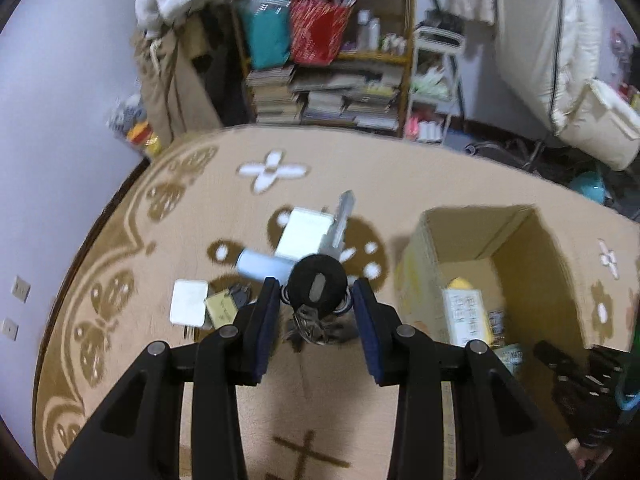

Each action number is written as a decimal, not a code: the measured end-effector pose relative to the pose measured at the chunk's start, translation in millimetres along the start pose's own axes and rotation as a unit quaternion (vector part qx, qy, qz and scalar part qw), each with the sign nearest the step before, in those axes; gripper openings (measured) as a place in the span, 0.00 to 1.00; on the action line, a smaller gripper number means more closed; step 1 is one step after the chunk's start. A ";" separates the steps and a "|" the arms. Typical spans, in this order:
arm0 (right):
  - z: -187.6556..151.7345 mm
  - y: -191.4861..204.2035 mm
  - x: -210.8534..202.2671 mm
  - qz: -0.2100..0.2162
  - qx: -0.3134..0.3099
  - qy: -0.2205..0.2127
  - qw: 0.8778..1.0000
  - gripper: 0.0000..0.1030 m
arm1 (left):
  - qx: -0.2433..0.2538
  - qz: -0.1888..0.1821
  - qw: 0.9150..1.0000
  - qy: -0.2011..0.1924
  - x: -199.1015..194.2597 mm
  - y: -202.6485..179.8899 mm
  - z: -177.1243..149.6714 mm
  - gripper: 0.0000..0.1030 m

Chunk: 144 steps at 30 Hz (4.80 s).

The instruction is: Organize rigid objects

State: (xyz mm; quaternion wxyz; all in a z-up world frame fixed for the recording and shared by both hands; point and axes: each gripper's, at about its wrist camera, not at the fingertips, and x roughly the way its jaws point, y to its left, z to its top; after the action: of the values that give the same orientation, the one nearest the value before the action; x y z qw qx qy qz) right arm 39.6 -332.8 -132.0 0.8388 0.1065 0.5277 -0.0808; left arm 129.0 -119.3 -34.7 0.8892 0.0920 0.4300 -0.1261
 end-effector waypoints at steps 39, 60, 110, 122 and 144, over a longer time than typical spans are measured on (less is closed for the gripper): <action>-0.2 0.8 0.5 0.001 -0.002 -0.001 1.000 0.07 | 0.093 -0.064 0.993 0.042 13.9 -107.1 -28.0 0.36; -0.6 1.8 0.1 0.000 -0.002 -0.001 1.000 0.07 | 0.030 0.028 0.999 -0.013 2.3 -20.9 3.5 0.99; -0.6 1.2 0.1 0.001 -0.002 -0.001 1.000 0.07 | -0.175 0.063 0.970 0.156 148.8 87.2 -44.7 0.77; -0.5 1.7 0.4 0.001 -0.002 0.000 1.000 0.07 | -0.179 0.089 0.970 0.138 154.9 91.2 -41.9 0.62; -0.5 1.7 0.3 0.000 -0.002 0.000 1.000 0.07 | -0.198 0.096 0.967 0.132 130.8 104.6 -46.1 0.03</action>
State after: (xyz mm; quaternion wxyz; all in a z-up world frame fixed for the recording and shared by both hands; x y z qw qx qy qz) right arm 39.7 -331.1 -132.4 0.8393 0.1048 0.5275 -0.0792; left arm 204.9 -26.2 -160.2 0.8333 -0.0287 0.5488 0.0607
